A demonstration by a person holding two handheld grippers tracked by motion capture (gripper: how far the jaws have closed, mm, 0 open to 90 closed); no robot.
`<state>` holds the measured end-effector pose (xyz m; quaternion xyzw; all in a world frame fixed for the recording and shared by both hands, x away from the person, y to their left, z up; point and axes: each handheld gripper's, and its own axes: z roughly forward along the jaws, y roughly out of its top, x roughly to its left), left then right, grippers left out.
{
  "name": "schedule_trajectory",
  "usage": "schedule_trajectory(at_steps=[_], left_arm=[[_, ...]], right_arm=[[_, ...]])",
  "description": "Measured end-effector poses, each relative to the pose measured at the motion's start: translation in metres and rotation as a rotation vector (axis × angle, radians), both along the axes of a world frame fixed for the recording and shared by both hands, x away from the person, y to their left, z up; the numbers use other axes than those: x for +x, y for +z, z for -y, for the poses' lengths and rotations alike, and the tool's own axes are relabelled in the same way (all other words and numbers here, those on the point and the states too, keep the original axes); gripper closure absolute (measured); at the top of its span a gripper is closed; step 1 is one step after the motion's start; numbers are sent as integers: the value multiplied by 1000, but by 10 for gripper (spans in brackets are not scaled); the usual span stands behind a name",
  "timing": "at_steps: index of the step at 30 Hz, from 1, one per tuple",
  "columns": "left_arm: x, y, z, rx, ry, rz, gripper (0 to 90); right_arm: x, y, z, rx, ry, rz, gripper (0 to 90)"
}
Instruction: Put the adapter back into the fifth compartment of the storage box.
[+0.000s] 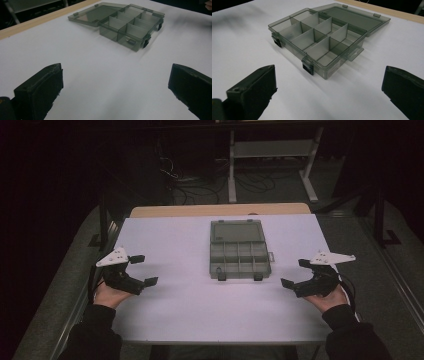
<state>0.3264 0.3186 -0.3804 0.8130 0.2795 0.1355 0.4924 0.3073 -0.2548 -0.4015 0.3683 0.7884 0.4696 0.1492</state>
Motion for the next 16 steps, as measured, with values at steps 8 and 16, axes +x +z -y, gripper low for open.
schedule_trajectory(at_steps=[8,16], left_arm=[[-11,-4,-11,-30,38,14,0],[-15,-9,-19,-40,62,6,0]], right_arm=[[0,-1,0,-3,-5,-7,0],[-1,-2,1,-6,-7,-13,0]])
